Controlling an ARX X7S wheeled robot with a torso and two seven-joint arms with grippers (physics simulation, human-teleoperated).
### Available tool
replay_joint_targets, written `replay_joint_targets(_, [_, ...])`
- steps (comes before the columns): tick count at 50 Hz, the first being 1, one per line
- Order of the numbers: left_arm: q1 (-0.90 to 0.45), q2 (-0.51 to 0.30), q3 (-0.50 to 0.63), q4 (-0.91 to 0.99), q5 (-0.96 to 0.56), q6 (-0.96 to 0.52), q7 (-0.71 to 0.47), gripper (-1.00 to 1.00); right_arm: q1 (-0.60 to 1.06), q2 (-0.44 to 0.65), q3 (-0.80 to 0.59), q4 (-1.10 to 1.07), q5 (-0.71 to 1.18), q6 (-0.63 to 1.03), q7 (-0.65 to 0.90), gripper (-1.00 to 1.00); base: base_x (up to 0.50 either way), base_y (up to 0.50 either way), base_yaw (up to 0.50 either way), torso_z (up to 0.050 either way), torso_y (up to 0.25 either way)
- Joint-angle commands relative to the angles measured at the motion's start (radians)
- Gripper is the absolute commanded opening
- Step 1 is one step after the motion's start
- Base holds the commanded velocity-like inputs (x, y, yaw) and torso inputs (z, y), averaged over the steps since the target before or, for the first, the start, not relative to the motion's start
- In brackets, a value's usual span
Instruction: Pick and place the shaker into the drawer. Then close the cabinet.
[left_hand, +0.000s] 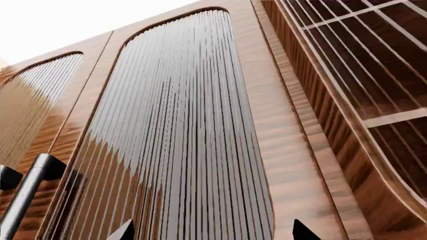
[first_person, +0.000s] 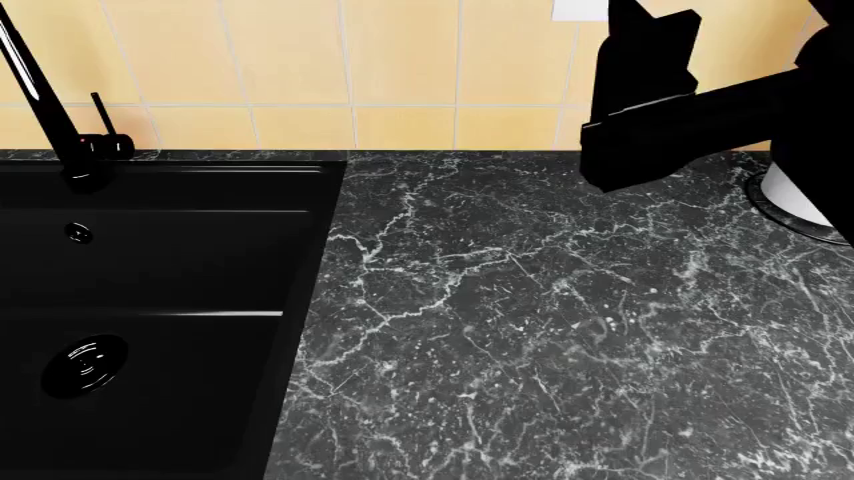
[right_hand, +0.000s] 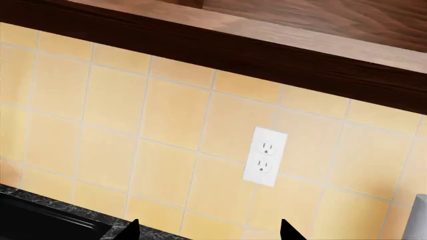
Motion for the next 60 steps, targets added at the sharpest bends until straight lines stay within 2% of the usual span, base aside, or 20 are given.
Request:
replay_joint_targets(1, [0.016, 0.128, 0.051, -0.218, 0.123, 0.069, 0.097, 1.0, -0.004, 0.022, 0.009, -0.001, 0.002, -0.001, -0.02, 1.0, 0.0, 0.0, 0.0, 0.0, 0.0])
replay_joint_targets(14, [-0.075, 0.275, 0.021, -0.245, 0.04, 0.018, 0.1, 1.0, 0.031, 0.057, 0.032, -0.008, 0.053, -0.01, -0.015, 1.0, 0.0, 0.0, 0.0, 0.0, 0.0])
replay_joint_targets(23, [-0.123, 0.34, -0.034, -0.232, -0.046, -0.016, 0.063, 1.0, 0.078, 0.079, 0.045, -0.015, 0.115, -0.013, 0.004, 1.0, 0.0, 0.0, 0.0, 0.001, 0.0])
replay_joint_targets(37, [-0.026, 0.394, -0.053, -0.243, -0.13, -0.005, 0.048, 1.0, 0.056, 0.096, 0.052, -0.042, 0.119, -0.039, 0.002, 1.0, 0.0, 0.0, 0.0, 0.001, 0.001])
replay_joint_targets(47, [-0.029, 0.46, -0.074, -0.268, -0.199, 0.0, 0.08, 1.0, 0.051, 0.113, 0.064, -0.05, 0.124, -0.05, -0.007, 1.0, 0.0, 0.0, 0.0, 0.0, 0.001])
replay_joint_targets(55, [-0.008, 0.52, -0.132, -0.285, -0.323, 0.02, 0.093, 1.0, 0.038, 0.161, 0.088, -0.066, 0.138, -0.062, -0.028, 1.0, 0.0, 0.0, 0.0, 0.0, 0.0])
replay_joint_targets(60, [-0.002, 0.541, -0.131, -0.29, -0.353, 0.019, 0.094, 1.0, 0.028, 0.191, 0.103, -0.077, 0.146, -0.069, -0.042, 1.0, 0.0, 0.0, 0.0, 0.0, 0.0])
